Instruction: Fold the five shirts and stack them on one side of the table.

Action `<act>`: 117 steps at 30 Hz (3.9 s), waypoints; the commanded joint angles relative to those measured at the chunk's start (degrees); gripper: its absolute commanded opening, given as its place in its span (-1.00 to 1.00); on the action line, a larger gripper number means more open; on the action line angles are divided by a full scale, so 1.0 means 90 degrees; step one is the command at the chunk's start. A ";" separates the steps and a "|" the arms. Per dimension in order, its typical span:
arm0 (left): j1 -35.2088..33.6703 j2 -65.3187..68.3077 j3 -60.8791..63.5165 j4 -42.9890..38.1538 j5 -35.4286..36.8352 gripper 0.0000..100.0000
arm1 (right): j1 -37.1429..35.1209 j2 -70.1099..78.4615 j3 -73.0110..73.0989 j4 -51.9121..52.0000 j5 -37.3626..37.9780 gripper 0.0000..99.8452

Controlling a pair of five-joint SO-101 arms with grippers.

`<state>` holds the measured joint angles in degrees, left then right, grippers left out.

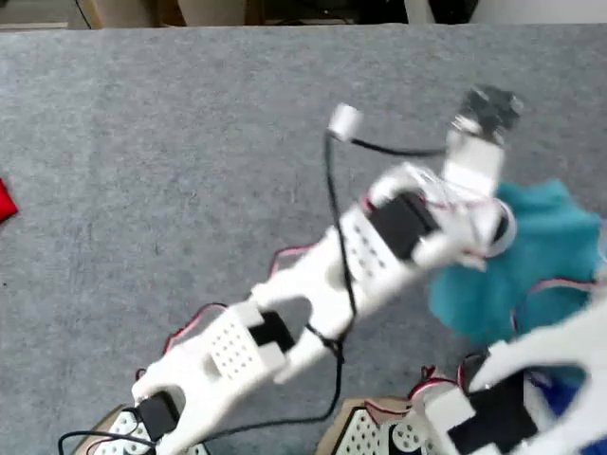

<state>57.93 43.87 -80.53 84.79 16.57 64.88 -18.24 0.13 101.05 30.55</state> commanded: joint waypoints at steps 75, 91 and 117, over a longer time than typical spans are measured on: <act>-1.3695 0.0347 0.2002 0.0586 -0.2676 -0.74 | -0.8796 -0.0513 0.1236 -0.1162 0.0254 -0.95; -1.3490 0.2046 0.2022 -0.0274 -0.2686 -0.63 | -0.8952 -0.0523 0.1617 -0.1348 -0.0283 -0.95; -0.8234 -0.0093 -0.0107 0.1807 -0.2022 -0.96 | -0.7956 -0.0523 0.1607 -0.1475 -0.0254 -0.95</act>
<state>-22.77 51.43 -84.66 100.18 -4.09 -11.25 -21.05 14.81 88.84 28.62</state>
